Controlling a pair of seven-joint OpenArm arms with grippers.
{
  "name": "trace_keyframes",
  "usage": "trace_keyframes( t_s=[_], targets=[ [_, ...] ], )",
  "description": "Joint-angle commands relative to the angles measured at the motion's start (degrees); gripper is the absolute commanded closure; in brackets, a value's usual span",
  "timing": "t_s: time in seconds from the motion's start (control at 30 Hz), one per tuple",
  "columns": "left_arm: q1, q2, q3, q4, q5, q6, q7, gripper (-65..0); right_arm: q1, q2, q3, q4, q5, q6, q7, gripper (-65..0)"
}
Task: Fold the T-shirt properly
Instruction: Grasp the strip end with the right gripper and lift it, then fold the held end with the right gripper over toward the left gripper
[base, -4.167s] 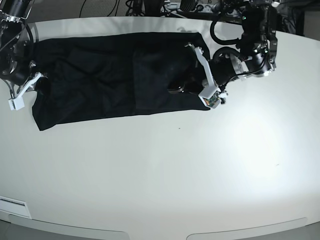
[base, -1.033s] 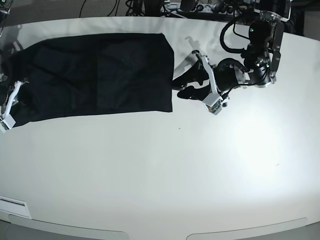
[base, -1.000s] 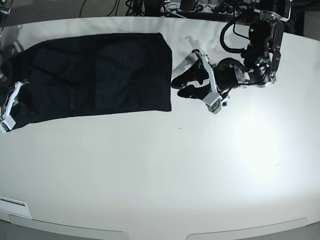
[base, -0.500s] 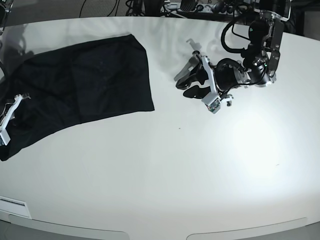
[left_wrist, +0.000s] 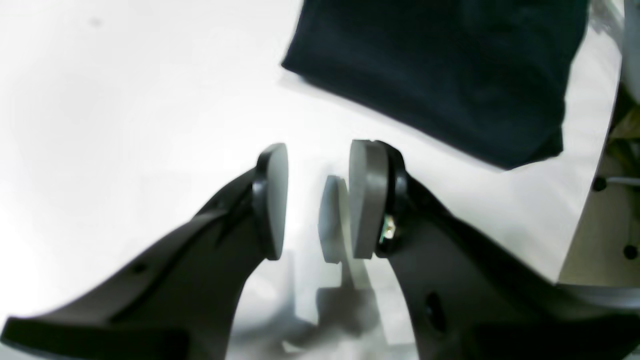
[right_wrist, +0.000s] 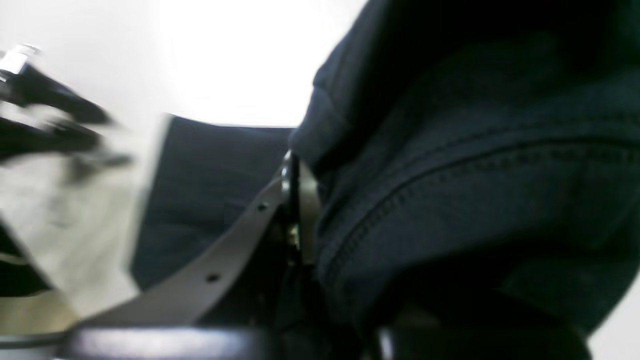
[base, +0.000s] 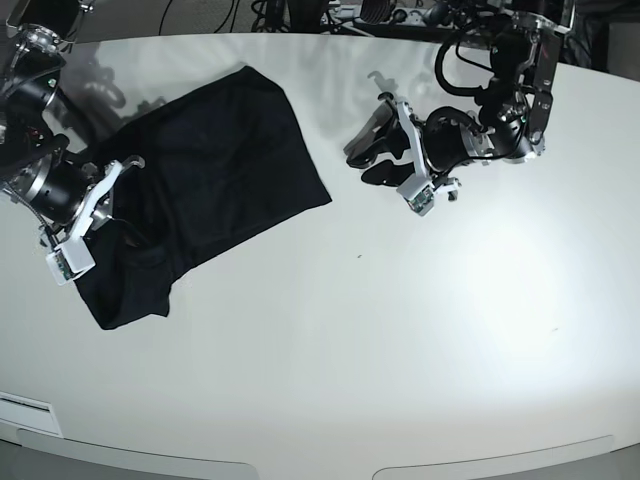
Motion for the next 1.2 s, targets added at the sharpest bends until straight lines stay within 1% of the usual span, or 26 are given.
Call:
trace_keyframes(
  t_s=[0.0,0.07,0.13,0.17,0.2,0.27,0.43,0.5,0.63,0.77,0.83,0.93,1.03,1.17],
  targets=[
    [-0.26,-0.07,-0.42,0.94,-0.94,-0.28,-1.46,-22.3,0.92,-0.22,0.55,0.79,3.1,0.81,0.42,0.0],
    [0.15,0.11,-0.42,0.94,-0.94,-0.31,-1.49,-22.3,0.92,-1.97,0.55,0.79,7.52,1.97,-1.84,0.0],
    [0.33,0.07,-0.42,0.94,-0.92,-0.28,-1.46,-22.3,0.92,-3.06,0.55,0.79,13.9,3.54,-4.65,0.0],
    [0.46,0.07,-0.42,0.94,-0.92,-0.33,-1.46,-22.3,0.92,-3.43,0.55,0.79,17.68,4.63,-4.65,0.0],
    [0.55,0.07,-0.42,0.94,-0.92,-0.33,-1.46,-22.3,0.92,-3.72,0.55,0.79,20.01,5.68,-4.65,0.0],
    [0.61,0.07,-0.42,0.94,-0.92,-0.31,-1.46,-22.3,0.9,-4.33,0.55,0.79,20.01,7.02,-4.65,0.0],
    [0.74,0.09,-0.42,0.94,-0.94,-0.31,-1.49,-22.3,-0.81,-7.1,0.44,0.76,20.01,7.45,-4.65,0.0],
    [0.72,0.09,-0.42,0.94,-0.94,-0.31,-1.64,-22.3,-2.05,-8.72,0.44,0.76,20.01,8.31,-4.65,0.0],
    [0.72,0.07,-0.42,0.94,-0.92,-0.31,-2.43,-22.3,-4.74,-11.67,0.37,0.76,20.01,8.41,-4.65,0.0],
    [0.74,0.07,-0.42,0.94,-0.92,-0.31,-2.43,-22.3,-6.27,-13.68,-1.11,0.76,20.01,8.5,-4.65,0.0],
    [0.74,0.07,-0.42,0.94,-0.92,-0.33,-2.58,-22.3,-6.71,-14.71,-3.13,0.76,20.01,9.35,-4.65,0.0],
    [0.72,0.07,-0.42,0.94,-0.92,-0.31,-2.6,-22.3,-7.61,-16.0,-7.8,0.76,20.01,9.35,-4.65,0.0],
    [0.72,0.04,-0.44,0.94,-0.9,-0.31,-2.6,-22.3,-8.94,-16.04,-13.33,0.76,20.01,9.35,-4.65,0.0],
    [0.72,0.04,-0.44,0.94,-0.9,-0.31,-2.78,-22.3,-9.03,-16.02,-18.73,0.76,20.01,9.35,-4.65,-0.7]
  ],
)
